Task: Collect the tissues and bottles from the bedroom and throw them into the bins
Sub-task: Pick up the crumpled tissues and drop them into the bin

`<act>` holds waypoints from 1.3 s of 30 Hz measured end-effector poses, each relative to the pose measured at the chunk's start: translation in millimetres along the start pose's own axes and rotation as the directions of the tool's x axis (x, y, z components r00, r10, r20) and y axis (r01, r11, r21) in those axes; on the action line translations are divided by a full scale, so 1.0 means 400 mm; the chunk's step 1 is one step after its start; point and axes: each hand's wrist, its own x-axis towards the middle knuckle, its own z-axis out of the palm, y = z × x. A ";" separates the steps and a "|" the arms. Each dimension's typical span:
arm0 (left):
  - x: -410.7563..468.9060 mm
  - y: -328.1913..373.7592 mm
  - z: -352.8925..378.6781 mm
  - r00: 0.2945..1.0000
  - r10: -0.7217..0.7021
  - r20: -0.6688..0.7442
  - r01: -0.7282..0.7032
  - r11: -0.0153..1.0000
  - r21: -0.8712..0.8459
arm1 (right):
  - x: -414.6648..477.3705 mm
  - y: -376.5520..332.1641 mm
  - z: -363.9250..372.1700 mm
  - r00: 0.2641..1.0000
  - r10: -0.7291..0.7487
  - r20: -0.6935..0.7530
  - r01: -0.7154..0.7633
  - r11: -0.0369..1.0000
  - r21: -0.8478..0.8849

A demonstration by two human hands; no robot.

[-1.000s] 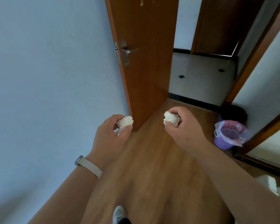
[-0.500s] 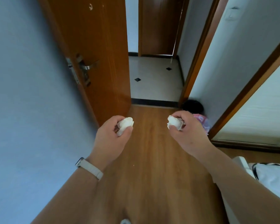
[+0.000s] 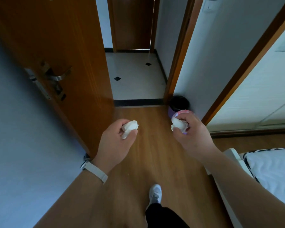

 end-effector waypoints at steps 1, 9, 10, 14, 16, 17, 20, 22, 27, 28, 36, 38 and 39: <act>0.025 -0.004 0.009 1.000 0.010 0.006 -0.010 1.000 0.002 | 0.023 0.010 0.008 1.000 0.003 0.002 -0.003 1.000 0.000; 0.311 -0.015 0.101 0.999 0.013 0.037 -0.015 0.997 0.071 | 0.331 0.104 0.043 0.999 0.043 0.008 -0.044 0.998 0.040; 0.356 -0.007 0.119 0.999 0.013 0.046 -0.017 0.996 0.084 | 0.370 0.120 0.039 0.999 0.049 0.008 -0.049 0.998 0.040; 0.524 0.026 0.205 0.994 0.023 0.103 -0.035 0.993 0.109 | 0.509 0.191 0.003 0.997 0.080 0.001 -0.080 0.996 0.037; 0.598 0.046 0.248 0.993 0.028 0.117 -0.041 0.993 0.114 | 0.576 0.230 -0.013 0.994 0.113 0.010 -0.113 0.992 0.052; 0.630 0.055 0.268 0.991 0.039 0.126 -0.054 0.992 0.114 | 0.608 0.247 -0.022 0.993 0.117 0.003 -0.117 0.992 0.044; 0.707 0.075 0.317 0.981 0.095 0.167 -0.110 0.991 0.080 | 0.683 0.291 -0.044 0.994 0.111 -0.025 -0.111 0.994 0.017; 0.749 0.077 0.336 0.977 0.091 0.190 -0.106 0.992 0.069 | 0.716 0.311 -0.047 0.993 0.113 -0.032 -0.112 0.993 0.032; 0.890 0.053 0.364 0.973 0.098 0.210 -0.114 0.991 0.063 | 0.816 0.347 -0.025 0.986 0.156 -0.064 -0.156 0.988 0.012; 0.919 0.040 0.369 0.971 0.101 0.215 -0.117 0.991 0.062 | 0.836 0.352 -0.016 0.984 0.164 -0.073 -0.164 0.986 0.008; 1.210 -0.056 0.423 0.921 0.182 0.344 -0.187 0.982 -0.019 | 1.045 0.345 0.052 0.950 0.267 -0.164 -0.277 0.960 -0.040; 1.303 -0.070 0.422 0.903 0.223 0.368 -0.223 0.974 -0.043 | 1.105 0.334 0.077 0.936 0.294 -0.195 -0.307 0.951 -0.043; 1.353 -0.077 0.417 0.896 0.244 0.372 -0.240 0.969 -0.057 | 1.137 0.326 0.090 0.932 0.302 -0.200 -0.318 0.947 -0.053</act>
